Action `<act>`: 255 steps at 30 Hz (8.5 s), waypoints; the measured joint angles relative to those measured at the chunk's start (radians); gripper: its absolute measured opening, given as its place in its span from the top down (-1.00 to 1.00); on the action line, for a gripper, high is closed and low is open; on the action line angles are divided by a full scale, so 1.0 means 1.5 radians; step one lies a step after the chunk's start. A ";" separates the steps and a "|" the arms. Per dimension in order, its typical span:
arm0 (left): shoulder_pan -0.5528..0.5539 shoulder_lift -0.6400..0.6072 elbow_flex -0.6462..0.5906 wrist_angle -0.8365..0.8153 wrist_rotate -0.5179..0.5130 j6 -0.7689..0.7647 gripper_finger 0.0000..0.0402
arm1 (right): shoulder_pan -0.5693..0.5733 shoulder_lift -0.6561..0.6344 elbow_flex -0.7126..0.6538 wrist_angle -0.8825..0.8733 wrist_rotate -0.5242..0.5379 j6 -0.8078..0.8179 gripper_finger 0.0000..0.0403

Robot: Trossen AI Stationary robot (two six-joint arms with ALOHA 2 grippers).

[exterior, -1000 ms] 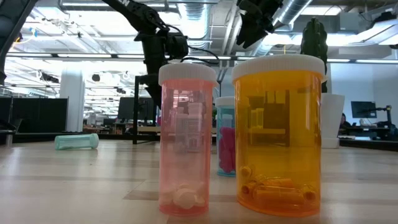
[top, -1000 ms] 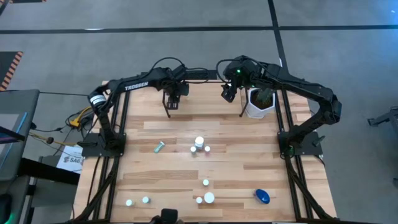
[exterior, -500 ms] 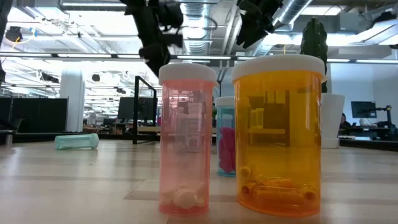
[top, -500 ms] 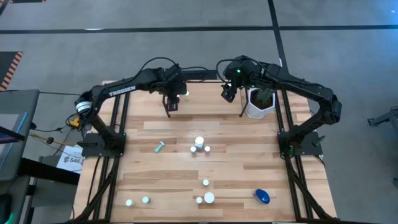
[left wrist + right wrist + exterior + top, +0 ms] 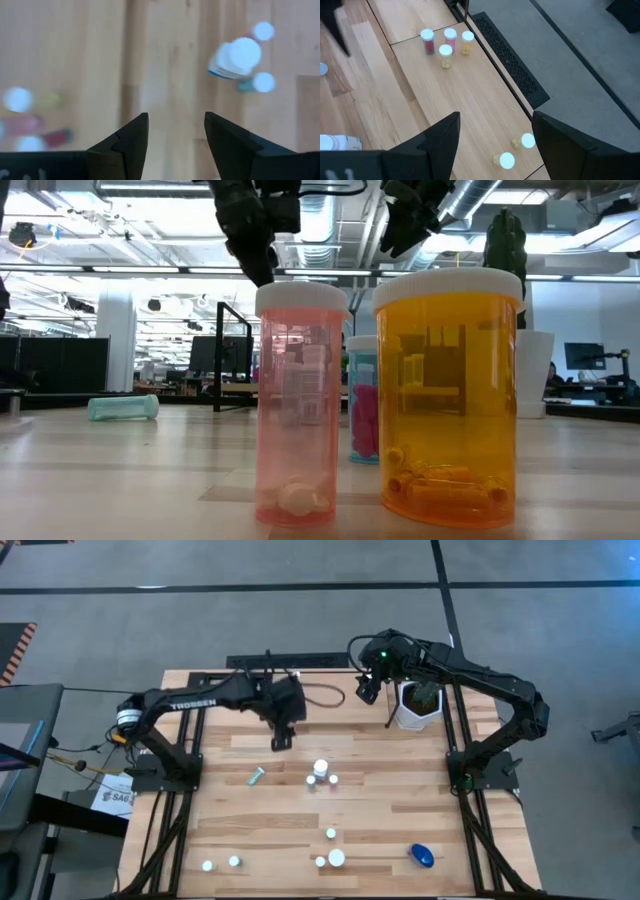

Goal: Pick and place medicine bottles onto shelf by color
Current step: Put the pink pill bottle on the shelf

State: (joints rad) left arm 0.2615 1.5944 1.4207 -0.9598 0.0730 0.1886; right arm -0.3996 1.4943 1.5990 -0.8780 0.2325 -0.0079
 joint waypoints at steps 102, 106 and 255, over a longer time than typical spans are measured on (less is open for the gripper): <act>-0.548 -0.210 -0.307 0.067 -0.458 -0.714 0.10 | 0.348 0.262 -0.135 0.141 -0.088 0.204 -0.34; -0.548 -0.210 -0.307 0.067 -0.453 -0.716 0.10 | 0.347 0.262 -0.154 0.169 -0.087 0.204 -0.34; -0.439 -0.212 -0.307 0.006 -0.448 -0.744 0.10 | -0.166 0.240 -0.121 0.205 -0.051 0.011 0.13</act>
State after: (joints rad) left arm -0.3970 1.2758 0.9600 -0.9504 -0.5995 -0.9276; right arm -0.6481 1.8538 1.4170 -0.5709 0.1555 0.0080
